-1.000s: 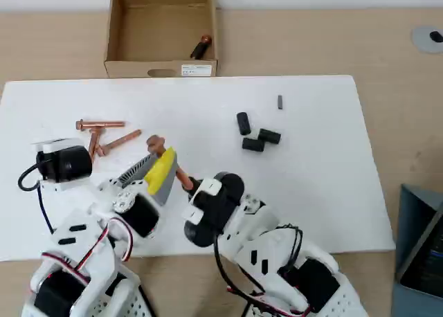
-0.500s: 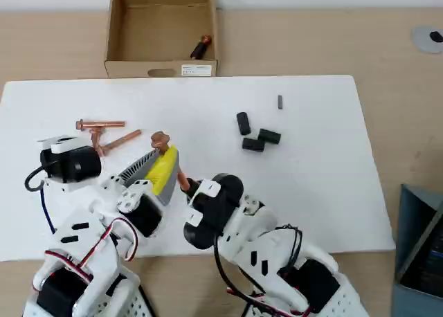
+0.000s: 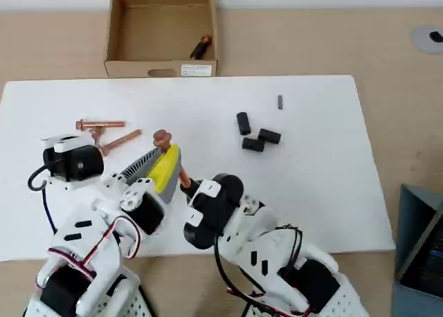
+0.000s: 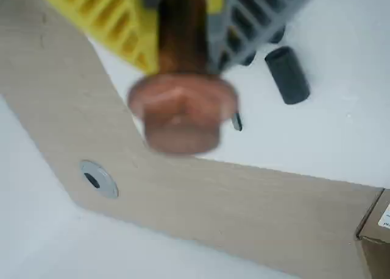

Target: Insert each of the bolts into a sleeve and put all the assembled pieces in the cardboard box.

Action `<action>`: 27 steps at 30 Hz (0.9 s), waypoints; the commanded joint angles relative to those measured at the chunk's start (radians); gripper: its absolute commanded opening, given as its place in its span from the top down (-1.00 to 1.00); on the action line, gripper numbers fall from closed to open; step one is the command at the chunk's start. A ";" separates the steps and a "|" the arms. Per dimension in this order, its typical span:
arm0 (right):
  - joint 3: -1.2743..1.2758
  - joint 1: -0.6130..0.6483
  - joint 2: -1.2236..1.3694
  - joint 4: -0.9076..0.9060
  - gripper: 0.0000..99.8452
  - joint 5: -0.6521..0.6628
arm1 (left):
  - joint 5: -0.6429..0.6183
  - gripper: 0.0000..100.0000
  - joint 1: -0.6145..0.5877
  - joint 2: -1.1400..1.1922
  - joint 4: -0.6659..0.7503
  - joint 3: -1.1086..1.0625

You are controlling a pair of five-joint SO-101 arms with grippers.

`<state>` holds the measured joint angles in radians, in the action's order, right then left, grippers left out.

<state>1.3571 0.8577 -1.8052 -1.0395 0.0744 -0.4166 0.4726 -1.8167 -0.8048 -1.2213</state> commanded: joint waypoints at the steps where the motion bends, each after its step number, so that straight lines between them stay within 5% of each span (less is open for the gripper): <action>1: -0.028 0.013 -0.081 0.026 0.98 0.006 | 0.005 1.00 0.002 -0.008 0.034 0.008; 19: -0.019 0.012 -0.081 0.083 0.98 0.006 | 0.006 1.00 0.014 -0.008 -0.273 0.133; 27: -0.027 0.015 -0.081 0.083 0.98 0.008 | 0.011 1.00 0.193 -0.008 -0.311 0.081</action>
<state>1.3571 0.8654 -1.8052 -0.9889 0.0744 -0.4120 0.6015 -1.8213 -1.1116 -1.1370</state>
